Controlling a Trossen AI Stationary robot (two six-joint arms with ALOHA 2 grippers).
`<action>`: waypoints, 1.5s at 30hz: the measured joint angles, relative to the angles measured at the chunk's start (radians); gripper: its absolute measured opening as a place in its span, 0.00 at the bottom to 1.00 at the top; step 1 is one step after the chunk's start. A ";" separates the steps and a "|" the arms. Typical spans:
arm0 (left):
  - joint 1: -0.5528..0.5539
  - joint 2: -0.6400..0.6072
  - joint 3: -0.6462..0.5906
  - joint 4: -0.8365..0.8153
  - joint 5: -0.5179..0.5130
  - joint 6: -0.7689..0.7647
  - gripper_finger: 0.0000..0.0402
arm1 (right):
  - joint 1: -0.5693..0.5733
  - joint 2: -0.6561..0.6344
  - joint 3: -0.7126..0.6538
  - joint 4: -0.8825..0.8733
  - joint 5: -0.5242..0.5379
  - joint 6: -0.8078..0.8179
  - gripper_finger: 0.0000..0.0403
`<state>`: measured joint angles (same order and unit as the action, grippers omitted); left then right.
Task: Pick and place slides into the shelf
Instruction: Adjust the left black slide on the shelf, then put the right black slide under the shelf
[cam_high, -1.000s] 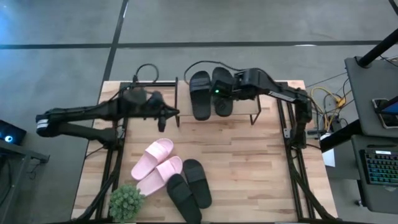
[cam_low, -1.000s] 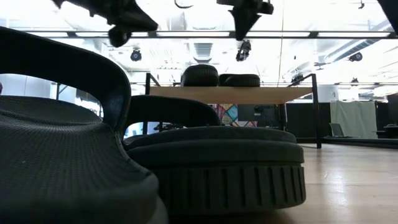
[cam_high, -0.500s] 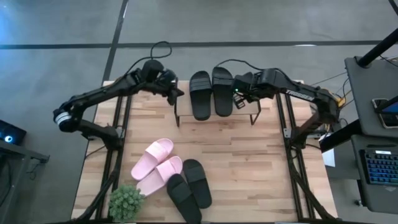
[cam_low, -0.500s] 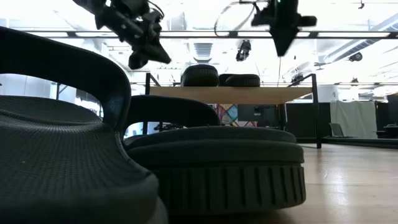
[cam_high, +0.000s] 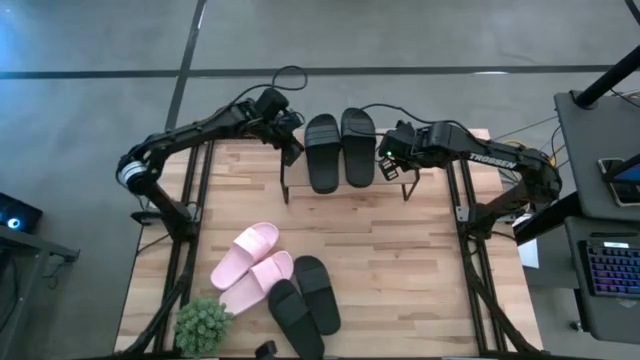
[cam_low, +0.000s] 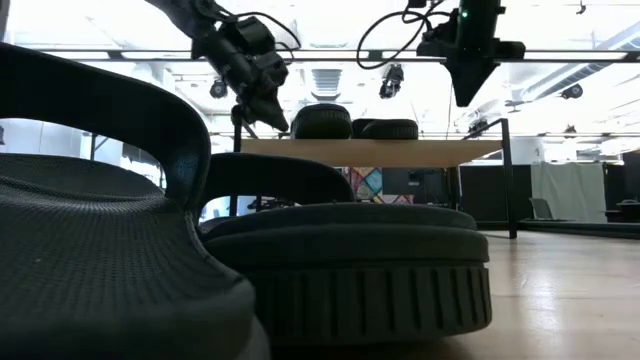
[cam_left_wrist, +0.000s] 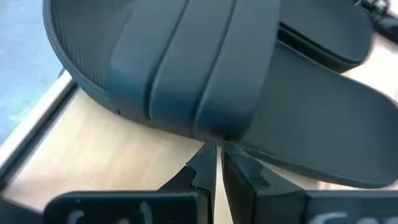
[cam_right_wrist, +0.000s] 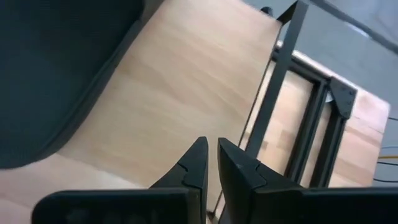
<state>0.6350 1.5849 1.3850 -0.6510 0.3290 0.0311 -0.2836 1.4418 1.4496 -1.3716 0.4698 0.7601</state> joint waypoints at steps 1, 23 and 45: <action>0.000 0.011 0.016 -0.002 -0.001 0.005 0.02 | 0.000 -0.001 0.000 0.003 0.003 0.000 0.07; -0.024 0.098 0.095 0.005 0.019 0.016 0.02 | -0.001 -0.002 0.000 0.046 0.032 -0.036 0.07; -0.124 -0.317 0.026 -0.281 0.012 0.033 0.02 | 0.305 -0.030 -0.014 0.186 -0.219 -0.234 0.07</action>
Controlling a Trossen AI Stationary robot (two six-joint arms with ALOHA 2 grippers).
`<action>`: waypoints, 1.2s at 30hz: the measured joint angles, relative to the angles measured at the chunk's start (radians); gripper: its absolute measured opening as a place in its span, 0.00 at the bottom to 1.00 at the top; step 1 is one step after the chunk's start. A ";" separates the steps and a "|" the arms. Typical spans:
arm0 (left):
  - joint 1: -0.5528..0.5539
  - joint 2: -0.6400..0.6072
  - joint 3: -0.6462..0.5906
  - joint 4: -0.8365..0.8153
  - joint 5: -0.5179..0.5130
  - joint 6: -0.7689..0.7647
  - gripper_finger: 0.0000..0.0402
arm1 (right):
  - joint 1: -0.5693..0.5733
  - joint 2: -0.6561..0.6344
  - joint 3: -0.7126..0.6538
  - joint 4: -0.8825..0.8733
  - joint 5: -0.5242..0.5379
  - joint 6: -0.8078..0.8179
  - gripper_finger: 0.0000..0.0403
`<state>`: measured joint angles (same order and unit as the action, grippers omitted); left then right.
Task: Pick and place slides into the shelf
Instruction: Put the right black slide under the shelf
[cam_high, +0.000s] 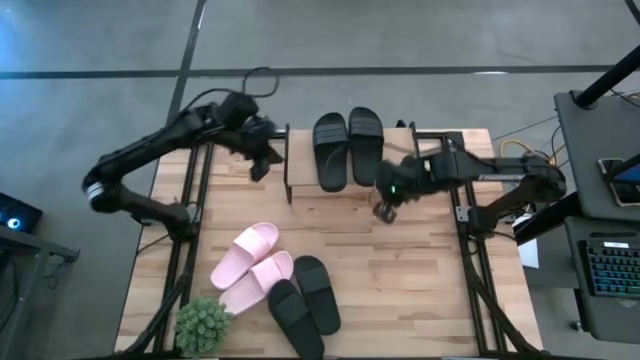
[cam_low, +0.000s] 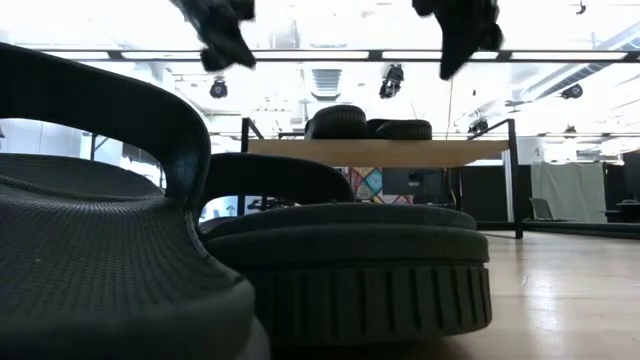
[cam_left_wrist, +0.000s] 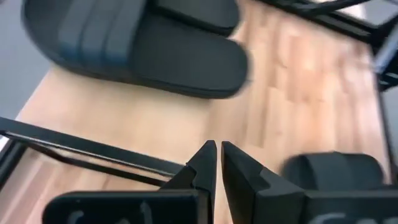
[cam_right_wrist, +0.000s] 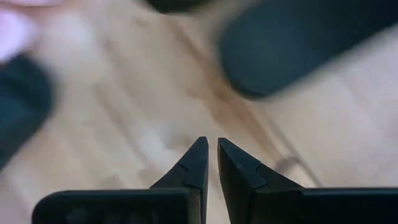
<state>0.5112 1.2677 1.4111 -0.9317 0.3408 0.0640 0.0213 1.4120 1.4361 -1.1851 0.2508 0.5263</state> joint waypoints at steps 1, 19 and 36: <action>-0.018 -0.037 -0.019 0.001 0.000 -0.004 0.02 | 0.033 0.001 -0.004 0.035 0.001 -0.024 0.07; -0.499 -0.551 -0.487 0.211 -0.271 -0.546 0.02 | 0.378 0.257 0.058 0.249 -0.009 -0.113 0.23; -0.710 -0.579 -0.631 0.287 -0.267 -0.428 0.02 | 0.494 0.784 0.547 0.081 0.169 0.036 0.59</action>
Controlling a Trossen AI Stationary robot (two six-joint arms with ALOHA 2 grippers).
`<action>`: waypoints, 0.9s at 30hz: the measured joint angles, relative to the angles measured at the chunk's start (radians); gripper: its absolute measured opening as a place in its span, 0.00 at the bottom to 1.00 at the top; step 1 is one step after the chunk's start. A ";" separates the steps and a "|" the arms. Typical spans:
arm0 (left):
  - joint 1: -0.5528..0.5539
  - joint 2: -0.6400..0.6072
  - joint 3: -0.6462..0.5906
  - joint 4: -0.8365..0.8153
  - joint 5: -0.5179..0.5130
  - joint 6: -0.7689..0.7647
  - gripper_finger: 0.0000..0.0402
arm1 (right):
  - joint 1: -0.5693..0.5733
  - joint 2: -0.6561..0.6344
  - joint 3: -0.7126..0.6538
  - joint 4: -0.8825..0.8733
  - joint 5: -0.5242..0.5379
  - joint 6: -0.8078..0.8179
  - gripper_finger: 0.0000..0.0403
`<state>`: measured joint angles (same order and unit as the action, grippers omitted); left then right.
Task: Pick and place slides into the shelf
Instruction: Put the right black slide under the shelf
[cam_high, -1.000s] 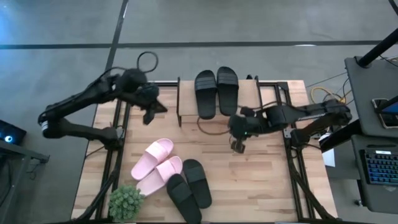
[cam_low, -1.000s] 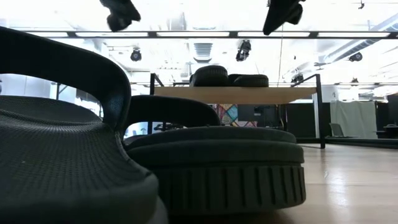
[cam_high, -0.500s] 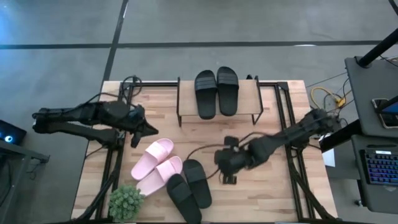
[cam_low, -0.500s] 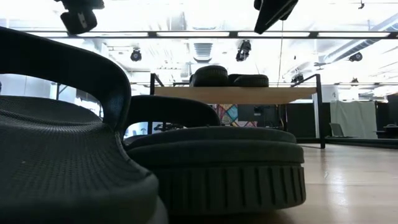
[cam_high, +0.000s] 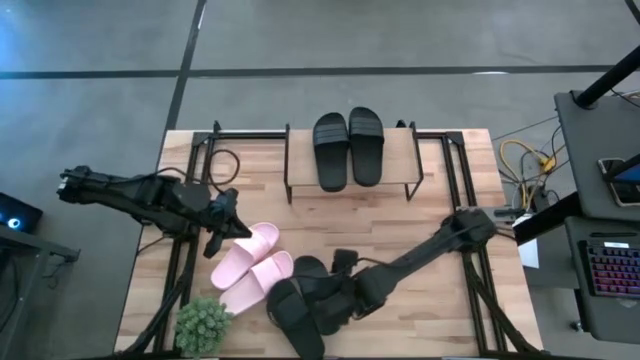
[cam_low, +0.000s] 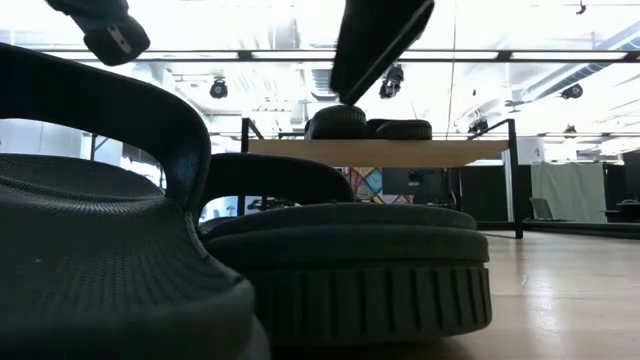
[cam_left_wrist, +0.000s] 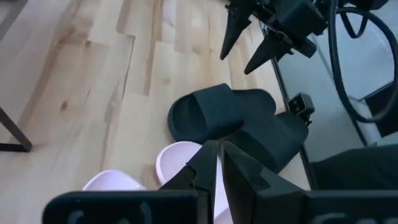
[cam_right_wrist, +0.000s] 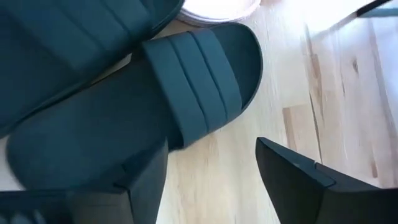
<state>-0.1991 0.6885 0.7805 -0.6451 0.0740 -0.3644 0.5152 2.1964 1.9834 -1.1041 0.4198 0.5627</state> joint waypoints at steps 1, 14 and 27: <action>0.000 -0.001 -0.001 -0.001 0.000 0.008 0.02 | 0.000 0.030 0.035 -0.023 0.004 0.015 0.60; 0.000 0.003 0.000 0.001 0.000 0.058 0.02 | -0.003 0.159 0.140 -0.077 0.026 0.031 0.62; 0.001 0.022 0.000 0.001 0.000 0.058 0.03 | -0.030 0.204 0.137 -0.028 0.082 -0.078 0.55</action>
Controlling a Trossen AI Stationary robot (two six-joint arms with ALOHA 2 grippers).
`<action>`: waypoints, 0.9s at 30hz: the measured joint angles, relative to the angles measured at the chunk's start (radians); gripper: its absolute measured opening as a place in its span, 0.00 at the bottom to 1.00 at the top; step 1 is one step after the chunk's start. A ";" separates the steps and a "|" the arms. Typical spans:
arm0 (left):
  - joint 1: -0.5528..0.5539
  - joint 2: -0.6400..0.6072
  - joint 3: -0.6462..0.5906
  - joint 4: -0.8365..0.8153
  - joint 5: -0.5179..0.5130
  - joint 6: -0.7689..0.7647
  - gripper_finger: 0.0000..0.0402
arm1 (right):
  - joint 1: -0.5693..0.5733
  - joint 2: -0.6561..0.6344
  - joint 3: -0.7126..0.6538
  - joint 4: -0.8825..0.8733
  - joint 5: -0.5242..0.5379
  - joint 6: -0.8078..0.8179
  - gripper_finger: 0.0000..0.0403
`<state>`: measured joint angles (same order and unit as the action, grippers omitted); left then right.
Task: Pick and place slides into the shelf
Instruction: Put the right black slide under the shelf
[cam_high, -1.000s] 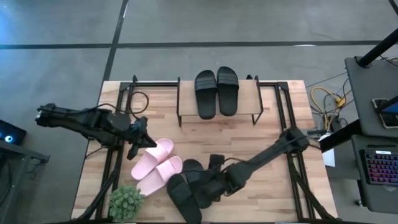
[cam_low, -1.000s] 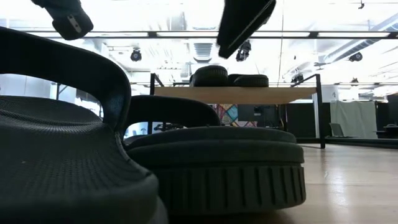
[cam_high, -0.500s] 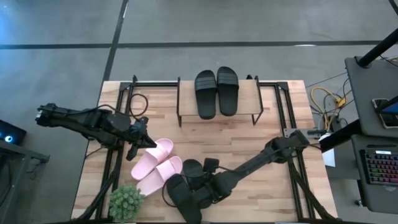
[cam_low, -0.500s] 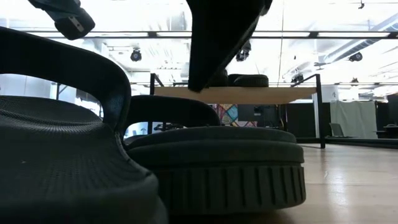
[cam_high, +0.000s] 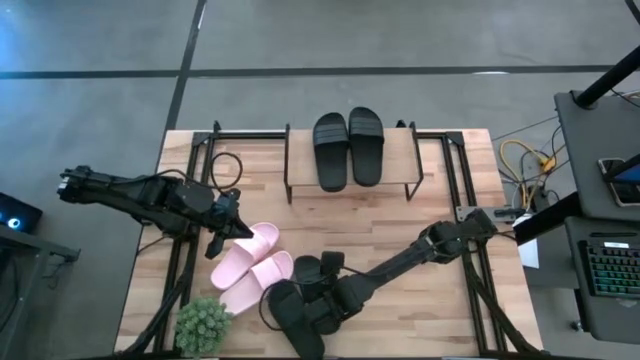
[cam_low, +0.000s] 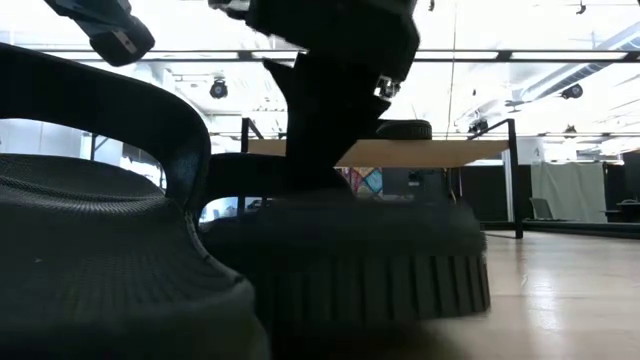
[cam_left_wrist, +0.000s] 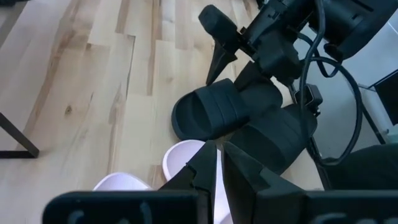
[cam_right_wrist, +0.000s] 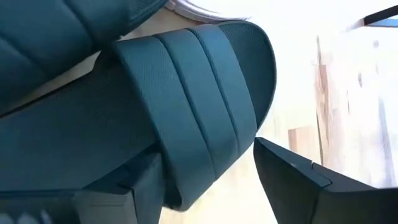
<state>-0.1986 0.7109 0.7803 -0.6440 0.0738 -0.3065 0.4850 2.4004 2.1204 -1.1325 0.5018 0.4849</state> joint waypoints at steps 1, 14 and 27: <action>0.000 0.002 0.000 -0.001 0.000 0.000 0.02 | -0.004 0.000 0.000 0.000 0.000 -0.010 0.54; 0.000 0.037 0.000 -0.002 0.000 0.000 0.03 | -0.051 0.002 0.000 0.013 -0.006 -0.028 0.12; 0.000 0.054 0.000 0.001 0.000 0.010 0.03 | -0.028 -0.056 0.016 -0.459 0.117 0.526 0.03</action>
<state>-0.1989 0.7646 0.7807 -0.6434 0.0738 -0.2967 0.4566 2.3449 2.1360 -1.5913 0.6193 1.0108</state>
